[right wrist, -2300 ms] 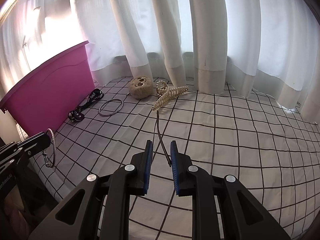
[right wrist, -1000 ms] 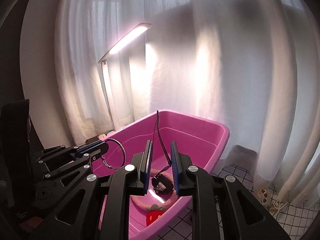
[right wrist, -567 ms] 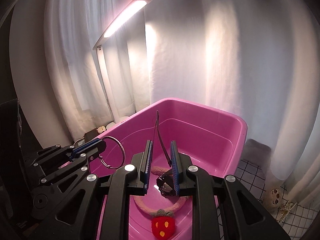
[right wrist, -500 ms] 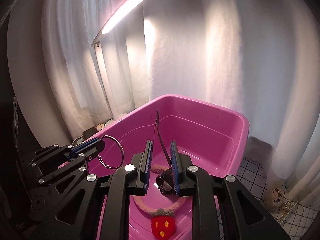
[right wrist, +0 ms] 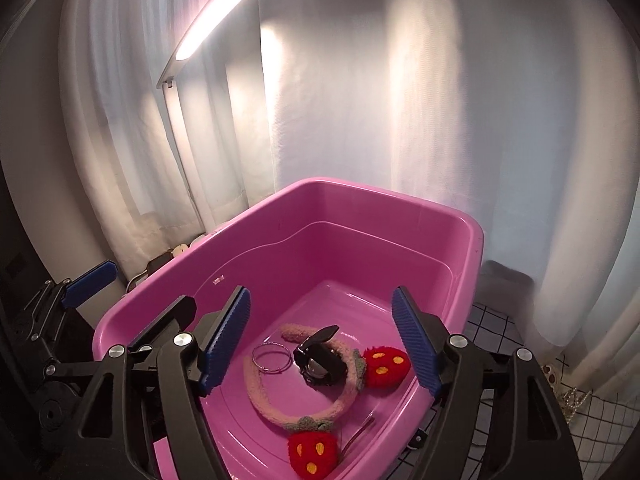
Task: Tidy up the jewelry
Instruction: 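Open both grippers to drop the bangle and hair clip into the tub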
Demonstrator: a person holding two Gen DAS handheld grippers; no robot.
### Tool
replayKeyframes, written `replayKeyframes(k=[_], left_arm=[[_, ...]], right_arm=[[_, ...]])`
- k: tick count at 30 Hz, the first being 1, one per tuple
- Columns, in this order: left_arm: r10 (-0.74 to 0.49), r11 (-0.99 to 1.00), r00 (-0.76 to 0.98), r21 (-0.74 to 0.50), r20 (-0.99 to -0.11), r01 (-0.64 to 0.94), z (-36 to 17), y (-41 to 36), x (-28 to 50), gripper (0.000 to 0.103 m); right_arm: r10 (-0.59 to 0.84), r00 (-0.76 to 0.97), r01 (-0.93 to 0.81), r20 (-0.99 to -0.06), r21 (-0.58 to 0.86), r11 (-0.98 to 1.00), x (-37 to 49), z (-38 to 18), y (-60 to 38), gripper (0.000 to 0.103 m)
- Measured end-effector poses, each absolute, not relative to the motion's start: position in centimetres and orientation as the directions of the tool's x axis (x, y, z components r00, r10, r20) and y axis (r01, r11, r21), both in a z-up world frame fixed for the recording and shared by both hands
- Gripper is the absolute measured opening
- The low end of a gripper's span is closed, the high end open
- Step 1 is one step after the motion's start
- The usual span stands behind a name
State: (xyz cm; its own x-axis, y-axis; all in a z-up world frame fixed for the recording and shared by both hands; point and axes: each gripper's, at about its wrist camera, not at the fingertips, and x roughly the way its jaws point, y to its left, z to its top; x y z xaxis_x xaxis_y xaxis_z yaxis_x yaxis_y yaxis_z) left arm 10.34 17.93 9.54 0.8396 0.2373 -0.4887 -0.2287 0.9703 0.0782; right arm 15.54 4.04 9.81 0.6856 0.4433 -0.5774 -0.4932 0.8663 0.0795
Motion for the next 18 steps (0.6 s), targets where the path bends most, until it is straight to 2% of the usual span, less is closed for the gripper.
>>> replayKeyframes(k=[18], left_arm=[[0.206,0.976,0.868,0.029,-0.453,-0.217,10.9,16.7,8.4,0.097]], right_arm=[[0.466,0.741,-0.463,-0.484,0.134,0.876,12.1,10.9,-1.0,0.070]])
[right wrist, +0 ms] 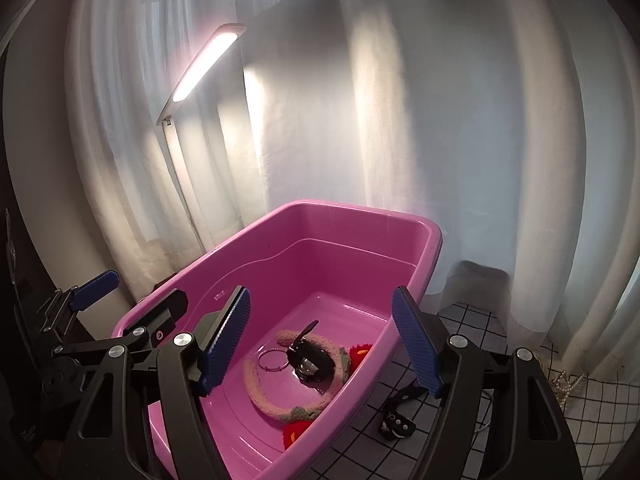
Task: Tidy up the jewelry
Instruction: 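Open both grippers to drop the bangle and hair clip into the tub, then move both open grippers back over the remaining items on the table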
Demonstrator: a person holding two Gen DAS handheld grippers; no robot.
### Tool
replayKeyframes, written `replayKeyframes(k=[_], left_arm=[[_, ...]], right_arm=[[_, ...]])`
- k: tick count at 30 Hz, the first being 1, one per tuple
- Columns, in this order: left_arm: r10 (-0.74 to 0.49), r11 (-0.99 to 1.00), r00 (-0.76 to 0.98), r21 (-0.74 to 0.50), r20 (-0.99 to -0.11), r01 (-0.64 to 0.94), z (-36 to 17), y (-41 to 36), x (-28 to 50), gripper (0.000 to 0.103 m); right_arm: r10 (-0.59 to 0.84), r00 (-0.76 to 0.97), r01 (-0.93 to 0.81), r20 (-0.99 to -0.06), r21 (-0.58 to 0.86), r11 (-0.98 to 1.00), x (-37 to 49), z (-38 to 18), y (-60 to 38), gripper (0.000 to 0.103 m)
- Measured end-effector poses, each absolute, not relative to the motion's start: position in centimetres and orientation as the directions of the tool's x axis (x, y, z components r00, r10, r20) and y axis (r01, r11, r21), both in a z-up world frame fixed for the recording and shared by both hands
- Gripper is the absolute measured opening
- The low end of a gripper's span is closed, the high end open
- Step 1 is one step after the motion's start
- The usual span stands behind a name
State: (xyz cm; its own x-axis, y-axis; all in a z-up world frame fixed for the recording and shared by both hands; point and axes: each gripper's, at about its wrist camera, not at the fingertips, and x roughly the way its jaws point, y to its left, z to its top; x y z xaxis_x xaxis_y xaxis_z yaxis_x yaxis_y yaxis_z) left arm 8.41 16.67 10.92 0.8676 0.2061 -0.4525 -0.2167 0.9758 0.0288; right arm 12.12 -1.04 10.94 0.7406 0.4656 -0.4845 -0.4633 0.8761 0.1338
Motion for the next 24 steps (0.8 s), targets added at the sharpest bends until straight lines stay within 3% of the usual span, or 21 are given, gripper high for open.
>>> replayKeyframes(k=[9,16,24], left_arm=[[0.114,0.991,0.893,-0.015,-0.435,-0.134,11.3,12.6,7.0,0.097],[0.008,0.997,0.904,-0.064,-0.427,-0.039,11.1,8.1,5.7,0.097],[-0.086,0.995,0.882,-0.083,-0.463,0.053,9.0,2.6,5.5,0.097]], right_arm=[[0.431,0.781,-0.396,-0.452,0.176,0.901,10.3,10.4,-7.0,0.070],[0.325,0.849,-0.282,-0.417,0.163,0.945,7.5,9.3,-13.4,0.071],[0.171,0.854,-0.111,-0.491,0.149,0.983,7.6,4.5,-21.1,0.072]])
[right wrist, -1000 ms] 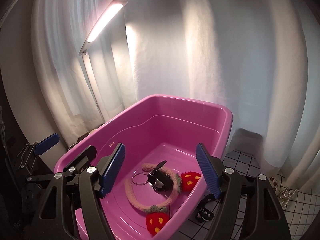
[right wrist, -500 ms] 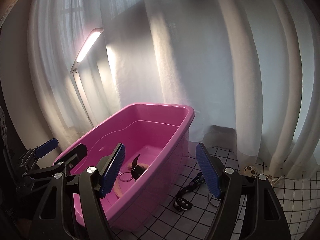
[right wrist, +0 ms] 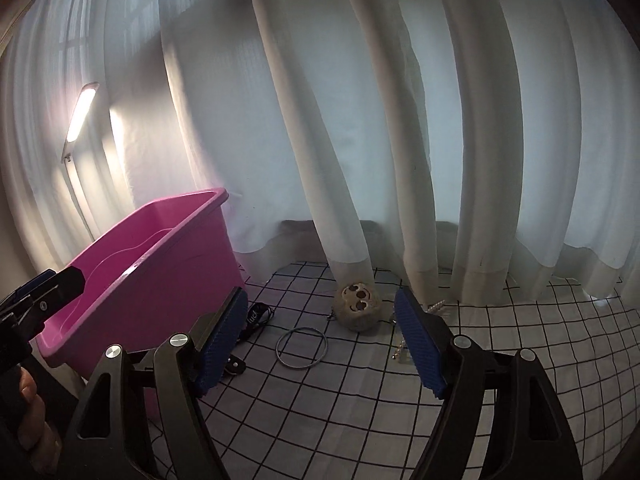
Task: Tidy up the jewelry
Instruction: 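Move both open grippers back over the remaining items on the table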
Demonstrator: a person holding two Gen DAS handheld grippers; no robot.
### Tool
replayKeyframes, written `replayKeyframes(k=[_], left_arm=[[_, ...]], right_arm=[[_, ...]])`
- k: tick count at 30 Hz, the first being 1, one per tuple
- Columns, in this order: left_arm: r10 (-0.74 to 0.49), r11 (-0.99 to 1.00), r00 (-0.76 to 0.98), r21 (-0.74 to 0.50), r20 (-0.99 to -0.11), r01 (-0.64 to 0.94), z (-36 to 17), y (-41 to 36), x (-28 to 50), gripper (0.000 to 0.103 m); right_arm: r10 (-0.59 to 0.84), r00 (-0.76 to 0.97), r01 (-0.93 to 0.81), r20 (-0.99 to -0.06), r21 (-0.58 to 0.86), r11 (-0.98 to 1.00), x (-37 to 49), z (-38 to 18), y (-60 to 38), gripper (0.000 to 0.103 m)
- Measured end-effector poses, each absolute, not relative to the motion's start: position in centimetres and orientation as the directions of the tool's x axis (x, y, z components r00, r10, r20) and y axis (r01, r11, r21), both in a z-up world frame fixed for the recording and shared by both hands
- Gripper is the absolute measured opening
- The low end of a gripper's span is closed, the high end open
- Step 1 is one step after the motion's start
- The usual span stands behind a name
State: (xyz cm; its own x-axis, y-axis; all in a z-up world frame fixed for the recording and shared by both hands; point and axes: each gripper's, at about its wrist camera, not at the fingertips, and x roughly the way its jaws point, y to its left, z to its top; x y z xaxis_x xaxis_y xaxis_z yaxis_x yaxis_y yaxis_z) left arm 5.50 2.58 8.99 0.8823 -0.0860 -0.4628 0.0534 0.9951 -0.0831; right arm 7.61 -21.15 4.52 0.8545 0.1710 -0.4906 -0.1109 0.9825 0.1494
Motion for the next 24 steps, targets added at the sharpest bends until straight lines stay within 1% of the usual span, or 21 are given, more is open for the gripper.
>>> replayKeyframes(k=[3,4,6,8,10,13,16,20,24], left_arm=[[-0.106,0.993,0.848,-0.093,-0.518,0.067,6.9,0.9,6.4,0.097],[-0.062,0.998,0.869,-0.048,-0.492,0.045,6.5,0.2,6.1,0.097],[-0.002,0.999,0.883,0.029,-0.469,0.017,5.8,-1.3,5.9,0.097],[-0.005,0.998,0.884,0.059,-0.468,0.037,5.5,-2.5,5.8,0.097],[-0.059,0.996,0.860,0.027,-0.507,0.084,5.0,-3.4,6.2,0.097],[-0.065,0.992,0.863,0.058,-0.501,0.109,4.1,-5.1,6.1,0.097],[-0.096,0.988,0.835,0.049,-0.541,0.145,2.6,-6.2,6.8,0.097],[-0.081,0.990,0.804,0.044,-0.589,0.133,0.7,-6.7,8.6,0.097],[-0.088,0.991,0.747,0.014,-0.658,0.130,-1.3,-6.4,11.5,0.097]], right_arm=[[0.134,0.835,-0.071,-0.534,0.136,0.988,8.5,2.4,-23.0,0.072],[0.122,0.829,-0.061,-0.546,0.129,0.990,8.7,1.8,-23.4,0.072],[0.108,0.812,-0.044,-0.573,0.125,0.991,9.4,0.5,-24.3,0.072],[0.102,0.799,-0.032,-0.593,0.128,0.991,9.9,-0.5,-25.2,0.072],[0.100,0.793,-0.022,-0.601,0.136,0.990,10.3,-1.2,-25.9,0.072],[0.112,0.793,-0.019,-0.598,0.160,0.987,10.6,-1.7,-26.9,0.072],[0.119,0.784,-0.018,-0.609,0.169,0.985,11.2,-2.4,-27.5,0.073],[0.127,0.769,-0.024,-0.626,0.170,0.985,12.0,-2.8,-27.3,0.072],[0.115,0.747,-0.020,-0.654,0.151,0.988,13.8,-3.4,-27.0,0.072]])
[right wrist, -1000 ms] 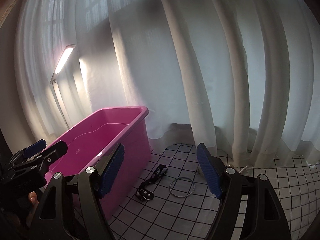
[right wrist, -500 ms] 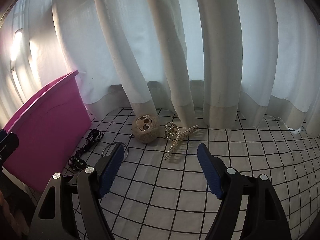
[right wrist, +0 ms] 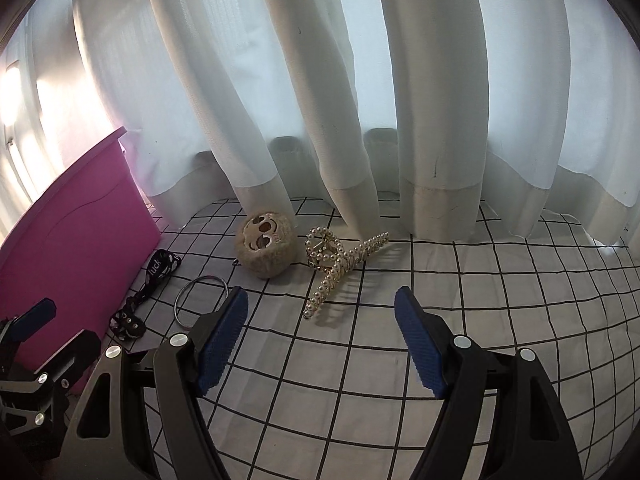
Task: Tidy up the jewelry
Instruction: 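Move both open grippers back over the remaining items on the table, then close left gripper on the silver bangle while right gripper grasps the pearl claw clip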
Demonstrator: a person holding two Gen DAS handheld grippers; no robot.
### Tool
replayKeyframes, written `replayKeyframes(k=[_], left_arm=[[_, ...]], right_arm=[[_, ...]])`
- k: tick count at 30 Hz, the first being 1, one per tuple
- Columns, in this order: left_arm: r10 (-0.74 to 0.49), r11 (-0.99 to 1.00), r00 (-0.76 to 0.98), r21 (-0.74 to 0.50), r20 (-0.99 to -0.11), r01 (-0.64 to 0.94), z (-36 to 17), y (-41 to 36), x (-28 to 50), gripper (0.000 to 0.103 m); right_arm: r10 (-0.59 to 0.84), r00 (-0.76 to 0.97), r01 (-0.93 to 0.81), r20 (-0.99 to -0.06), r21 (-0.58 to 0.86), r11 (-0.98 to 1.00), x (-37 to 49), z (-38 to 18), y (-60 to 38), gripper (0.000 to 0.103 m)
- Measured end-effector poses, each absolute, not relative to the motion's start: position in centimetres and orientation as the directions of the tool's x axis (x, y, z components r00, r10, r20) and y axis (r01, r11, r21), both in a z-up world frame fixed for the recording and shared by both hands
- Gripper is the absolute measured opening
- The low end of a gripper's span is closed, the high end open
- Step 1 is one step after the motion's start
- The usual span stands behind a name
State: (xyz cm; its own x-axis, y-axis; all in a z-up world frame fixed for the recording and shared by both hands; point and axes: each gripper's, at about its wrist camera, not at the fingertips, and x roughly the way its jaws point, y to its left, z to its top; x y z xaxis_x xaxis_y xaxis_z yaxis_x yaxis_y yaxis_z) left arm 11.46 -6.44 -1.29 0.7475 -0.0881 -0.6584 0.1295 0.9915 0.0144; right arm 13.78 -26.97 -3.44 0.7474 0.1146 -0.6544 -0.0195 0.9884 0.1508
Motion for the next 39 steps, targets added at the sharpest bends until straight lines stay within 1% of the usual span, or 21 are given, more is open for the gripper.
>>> replayKeyframes(k=[9,12,17,26,32,39], left_arm=[[-0.108,0.993,0.666,-0.047,-0.739,0.108,-4.4,-6.0,16.0,0.097],[-0.103,0.994,0.654,-0.046,-0.750,0.104,-5.0,-6.0,16.8,0.097],[-0.079,0.996,0.620,-0.040,-0.780,0.077,-6.4,-6.1,18.7,0.097],[-0.056,0.996,0.581,-0.001,-0.812,0.093,-8.2,-8.4,21.0,0.097],[-0.031,0.996,0.530,0.019,-0.847,0.089,-9.7,-9.2,22.5,0.097],[-0.031,0.998,0.518,0.000,-0.855,0.059,-10.5,-8.9,24.1,0.098]], right_arm=[[0.036,0.665,0.005,-0.746,0.052,0.999,19.1,-5.8,-25.8,0.072],[0.021,0.635,-0.004,-0.772,0.024,1.000,20.6,-6.9,-25.3,0.072],[-0.046,0.605,0.002,-0.795,-0.057,0.998,22.6,-8.4,-24.3,0.072],[-0.004,0.591,-0.002,-0.807,-0.006,1.000,24.2,-9.3,-25.2,0.072],[-0.001,0.601,-0.008,-0.799,-0.008,1.000,24.8,-9.1,-25.8,0.073],[-0.010,0.605,0.000,-0.796,-0.012,1.000,25.3,-9.2,-25.9,0.077]])
